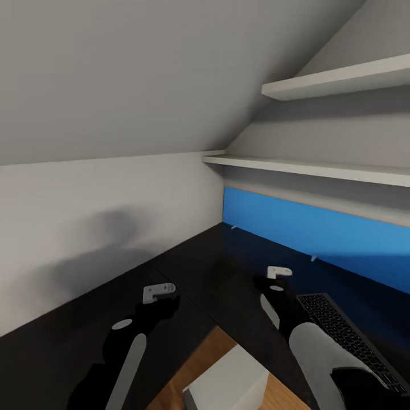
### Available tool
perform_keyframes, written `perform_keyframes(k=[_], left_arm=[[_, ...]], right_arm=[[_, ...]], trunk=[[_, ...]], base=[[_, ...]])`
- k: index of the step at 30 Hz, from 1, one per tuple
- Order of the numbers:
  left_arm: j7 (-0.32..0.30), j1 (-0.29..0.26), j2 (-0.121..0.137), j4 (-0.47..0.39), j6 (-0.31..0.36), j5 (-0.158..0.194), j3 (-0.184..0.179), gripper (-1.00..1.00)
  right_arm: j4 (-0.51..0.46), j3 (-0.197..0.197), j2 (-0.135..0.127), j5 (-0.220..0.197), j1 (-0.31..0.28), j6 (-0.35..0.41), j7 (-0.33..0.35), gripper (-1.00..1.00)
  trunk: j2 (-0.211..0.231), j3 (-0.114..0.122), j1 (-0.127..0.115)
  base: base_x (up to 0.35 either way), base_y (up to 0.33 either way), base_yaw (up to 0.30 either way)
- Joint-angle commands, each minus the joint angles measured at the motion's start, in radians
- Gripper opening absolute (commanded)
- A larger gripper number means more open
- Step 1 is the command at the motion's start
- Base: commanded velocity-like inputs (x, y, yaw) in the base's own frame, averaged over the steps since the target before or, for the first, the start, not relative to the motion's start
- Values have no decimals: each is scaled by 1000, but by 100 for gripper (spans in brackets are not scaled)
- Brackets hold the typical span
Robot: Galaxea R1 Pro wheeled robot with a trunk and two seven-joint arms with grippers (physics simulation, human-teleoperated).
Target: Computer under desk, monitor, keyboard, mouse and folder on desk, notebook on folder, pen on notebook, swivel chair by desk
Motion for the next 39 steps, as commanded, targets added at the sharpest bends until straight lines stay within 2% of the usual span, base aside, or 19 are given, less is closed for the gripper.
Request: perform_keyframes(k=[1,4,5,9,13,16,17,19,22,26,31,32,37,39], left_arm=[[9,-1,0,-1,3,11,-1,100],[9,-1,0,-1,3,11,-1,100],[9,-1,-1,-1,3,11,-1,100],[9,-1,-1,-1,3,11,-1,100],[9,-1,0,-1,3,11,-1,100],[9,-1,0,-1,3,11,-1,100],[9,-1,0,-1,3,11,-1,100],[9,-1,-1,-1,3,11,-1,100],[9,-1,-1,-1,3,11,-1,100],[9,-1,-1,-1,3,11,-2,100],[9,-1,-1,-1,3,11,-2,100],[12,-1,3,5,1,16,4,100],[10,-1,-5,17,1,45,2,100],[9,-1,-8,11,0,41,2,100]], right_arm=[[40,-9,-7,-11,-20,-32,-11,100],[123,-60,-23,-43,-57,-116,-24,100],[156,-107,-29,-72,-71,-151,-29,100],[199,-201,-37,-124,-88,-196,-34,100],[215,-242,-39,-144,-94,-214,-47,100],[219,-249,-37,-147,-95,-218,-89,100],[222,-252,-36,-147,-95,-221,-195,100],[222,-252,-35,-147,-96,-225,-273,100],[222,-252,-33,-145,-96,-226,-327,100],[222,-252,-29,-144,-96,-228,-368,100],[222,-252,-22,-144,-96,-228,-380,100],[226,-252,-16,-138,-93,-222,-374,100],[227,-248,12,-112,-93,-199,-361,100],[227,-246,23,-106,-93,-210,-371,100]], trunk=[[-1,-1,0],[-1,-1,0],[-1,-1,0],[-1,-1,0],[-1,-1,0],[-1,-1,0],[-1,-1,0],[-1,-1,0],[-1,-1,0],[-1,-1,0],[-1,-1,0],[-1,-1,0],[-1,-1,0],[-1,-1,0]], base=[[0,0,0],[0,0,0],[0,0,0],[0,0,0],[0,0,0],[0,0,0],[0,0,0],[0,0,0],[0,0,0],[0,0,0],[0,0,0],[0,0,0],[0,0,0],[0,0,0]])
